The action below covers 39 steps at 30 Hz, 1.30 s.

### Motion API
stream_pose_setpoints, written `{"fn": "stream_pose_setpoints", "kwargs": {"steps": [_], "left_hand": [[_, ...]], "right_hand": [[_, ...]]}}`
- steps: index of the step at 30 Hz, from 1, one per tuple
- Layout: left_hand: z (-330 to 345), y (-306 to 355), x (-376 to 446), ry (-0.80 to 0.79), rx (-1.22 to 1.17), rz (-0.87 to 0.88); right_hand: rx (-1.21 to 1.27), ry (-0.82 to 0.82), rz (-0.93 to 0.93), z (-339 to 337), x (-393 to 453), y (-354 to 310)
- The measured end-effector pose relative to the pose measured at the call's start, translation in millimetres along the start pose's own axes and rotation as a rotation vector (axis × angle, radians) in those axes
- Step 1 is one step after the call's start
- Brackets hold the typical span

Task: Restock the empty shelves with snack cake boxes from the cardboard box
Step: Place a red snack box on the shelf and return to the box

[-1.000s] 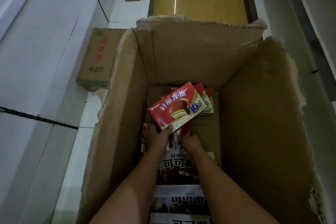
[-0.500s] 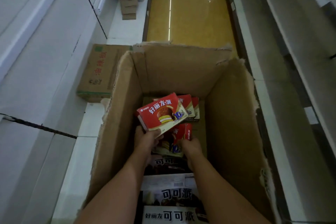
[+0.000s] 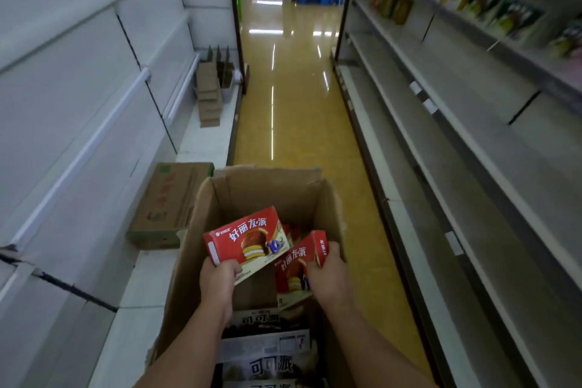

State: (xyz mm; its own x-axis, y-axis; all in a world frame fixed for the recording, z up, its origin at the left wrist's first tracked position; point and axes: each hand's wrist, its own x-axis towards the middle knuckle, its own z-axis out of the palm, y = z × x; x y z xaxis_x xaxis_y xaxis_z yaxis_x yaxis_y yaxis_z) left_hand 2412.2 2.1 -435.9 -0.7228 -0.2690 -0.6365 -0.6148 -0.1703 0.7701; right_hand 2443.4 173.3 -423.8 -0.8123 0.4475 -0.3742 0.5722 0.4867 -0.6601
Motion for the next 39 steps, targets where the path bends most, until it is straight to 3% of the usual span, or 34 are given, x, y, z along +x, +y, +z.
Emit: {"fn": "stream_pose_setpoints", "kwargs": {"steps": [7, 17, 20, 28, 33, 39], "left_hand": [[14, 31, -61, 0.036, 0.114, 0.174], [68, 72, -146, -0.529, 0.261, 0.181], [84, 60, -169, -0.693, 0.359, 0.143], [115, 3, -235, -1.093, 0.544, 0.002], [141, -36, -286, -1.313, 0.746, 0.043], [143, -85, -377, -1.548, 1.057, 0.042]], "right_hand": [[0.364, 0.018, 0.027, -103, -31, -8], [1.002, 0.087, 0.127, -189, -104, 32], [1.148, 0.186, 0.150, -198, -127, 50], [1.298, 0.442, 0.273, -220, -214, 122], [1.211, 0.678, 0.303, -233, -280, 163], [0.979, 0.826, 0.326, -243, -376, 205]]}}
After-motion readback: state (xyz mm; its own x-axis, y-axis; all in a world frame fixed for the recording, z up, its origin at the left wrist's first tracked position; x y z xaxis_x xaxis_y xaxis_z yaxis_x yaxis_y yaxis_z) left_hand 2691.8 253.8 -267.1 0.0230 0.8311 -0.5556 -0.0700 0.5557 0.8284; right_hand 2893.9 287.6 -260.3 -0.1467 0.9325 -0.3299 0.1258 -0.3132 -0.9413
